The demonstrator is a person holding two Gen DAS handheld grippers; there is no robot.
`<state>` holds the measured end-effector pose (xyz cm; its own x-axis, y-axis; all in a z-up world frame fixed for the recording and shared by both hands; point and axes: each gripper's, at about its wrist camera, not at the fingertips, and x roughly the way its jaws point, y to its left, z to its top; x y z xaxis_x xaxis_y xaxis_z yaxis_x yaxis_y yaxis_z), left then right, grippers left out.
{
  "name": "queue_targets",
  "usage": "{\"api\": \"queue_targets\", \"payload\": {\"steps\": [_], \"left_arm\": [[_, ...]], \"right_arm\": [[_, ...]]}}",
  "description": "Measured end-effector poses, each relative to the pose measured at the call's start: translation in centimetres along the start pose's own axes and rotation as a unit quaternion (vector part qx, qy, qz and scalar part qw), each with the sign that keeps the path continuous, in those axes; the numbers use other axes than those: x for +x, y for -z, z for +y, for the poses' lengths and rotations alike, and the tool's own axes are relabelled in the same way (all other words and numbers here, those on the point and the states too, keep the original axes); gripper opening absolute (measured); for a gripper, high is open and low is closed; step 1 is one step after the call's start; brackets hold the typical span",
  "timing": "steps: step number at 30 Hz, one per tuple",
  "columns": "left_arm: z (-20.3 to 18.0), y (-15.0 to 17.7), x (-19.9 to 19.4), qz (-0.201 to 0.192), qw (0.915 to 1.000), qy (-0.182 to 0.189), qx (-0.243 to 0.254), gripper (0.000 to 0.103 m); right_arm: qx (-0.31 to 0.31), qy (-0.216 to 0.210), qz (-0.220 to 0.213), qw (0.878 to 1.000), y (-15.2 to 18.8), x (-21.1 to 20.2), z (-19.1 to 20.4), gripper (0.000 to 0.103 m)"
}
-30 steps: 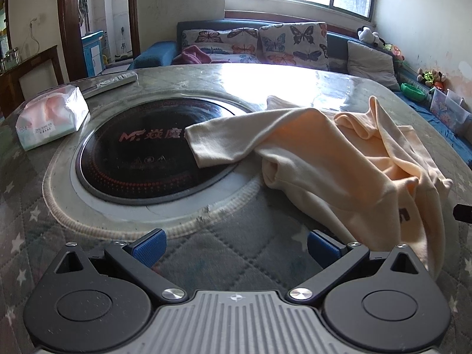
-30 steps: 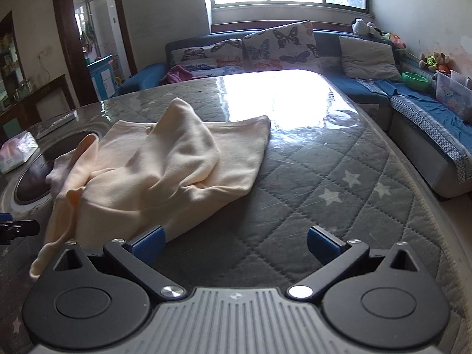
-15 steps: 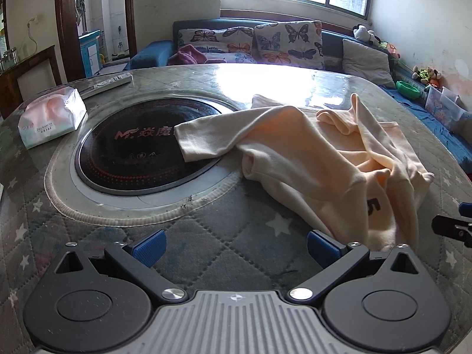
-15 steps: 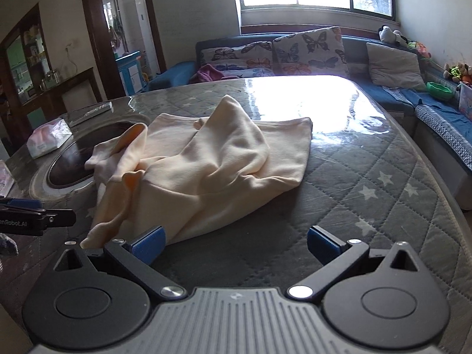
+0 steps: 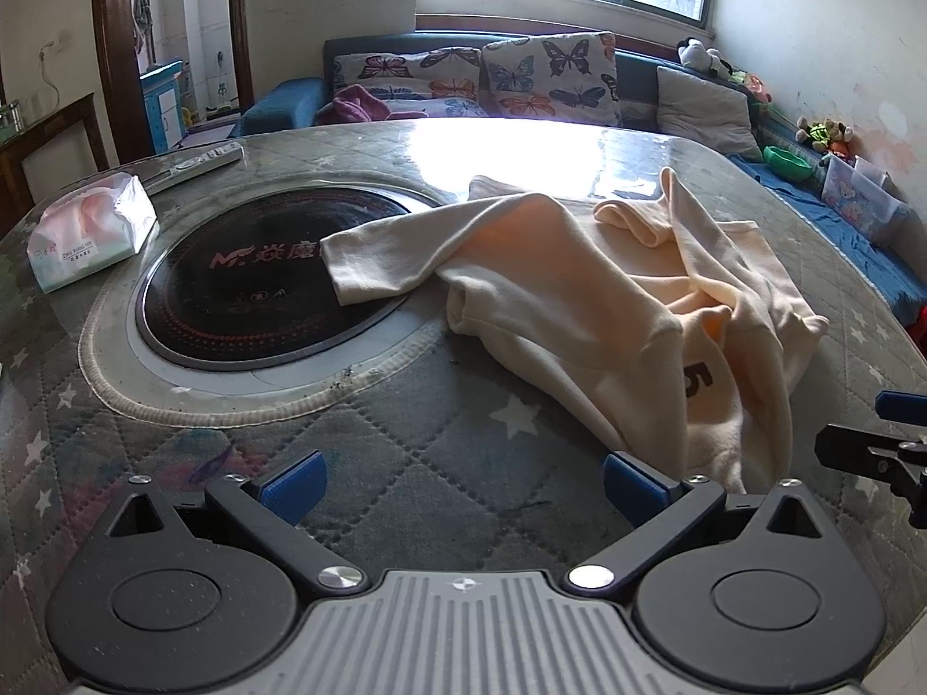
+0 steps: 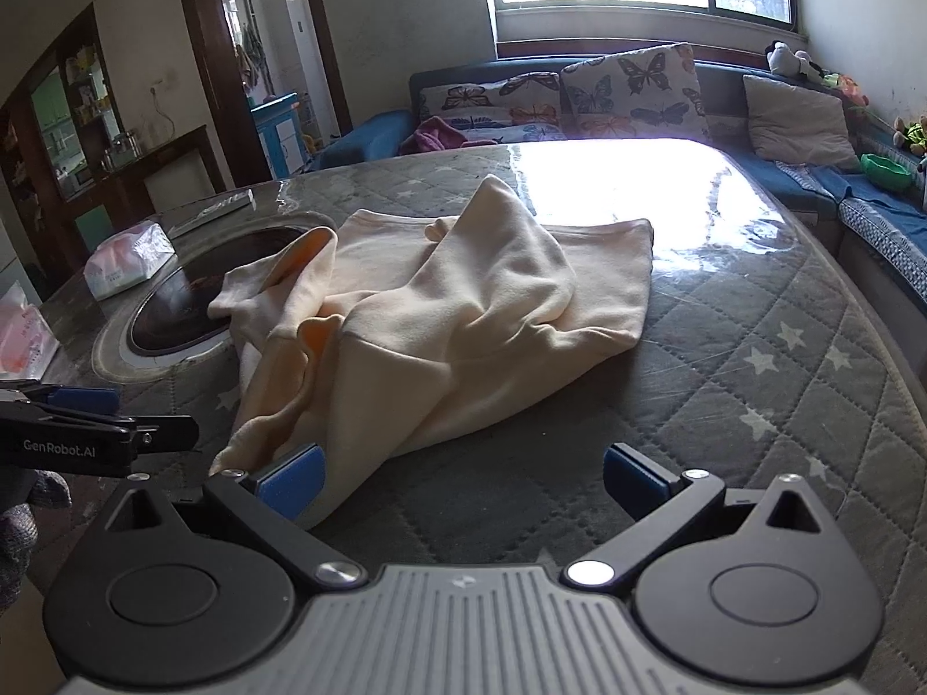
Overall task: Fold clothes
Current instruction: 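Move both tools toward the crumpled cream sweatshirt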
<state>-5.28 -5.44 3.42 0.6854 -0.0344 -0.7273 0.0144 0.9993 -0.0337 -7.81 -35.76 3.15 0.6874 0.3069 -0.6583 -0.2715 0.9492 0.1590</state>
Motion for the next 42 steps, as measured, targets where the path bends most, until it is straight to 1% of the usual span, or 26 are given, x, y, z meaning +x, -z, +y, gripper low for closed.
{"api": "queue_targets", "payload": {"steps": [14, 20, 28, 31, 42], "left_arm": [[-0.7, 0.1, -0.2, 0.009, 0.9999, 0.003, 0.005, 0.103], [-0.8, 0.2, -0.2, 0.012, 0.9999, 0.006, 0.007, 0.103], [-1.0, 0.1, 0.0, 0.016, 0.9998, 0.009, 0.011, 0.103], [-1.1, 0.0, 0.1, 0.016, 0.9998, 0.008, 0.012, 0.103], [-1.2, -0.2, 0.4, 0.025, 0.9996, 0.004, 0.015, 0.103]], "right_arm": [[-0.020, -0.008, -0.015, 1.000, 0.1, -0.6, 1.0, 0.103], [-0.030, 0.000, -0.019, 0.999, 0.2, -0.6, 1.5, 0.103], [-0.028, 0.011, -0.004, 1.000, 0.1, -0.4, 1.4, 0.103], [-0.029, 0.011, 0.003, 1.000, 0.1, -0.2, 1.5, 0.103], [-0.034, 0.006, 0.008, 0.999, 0.0, 0.0, 1.8, 0.103]]}}
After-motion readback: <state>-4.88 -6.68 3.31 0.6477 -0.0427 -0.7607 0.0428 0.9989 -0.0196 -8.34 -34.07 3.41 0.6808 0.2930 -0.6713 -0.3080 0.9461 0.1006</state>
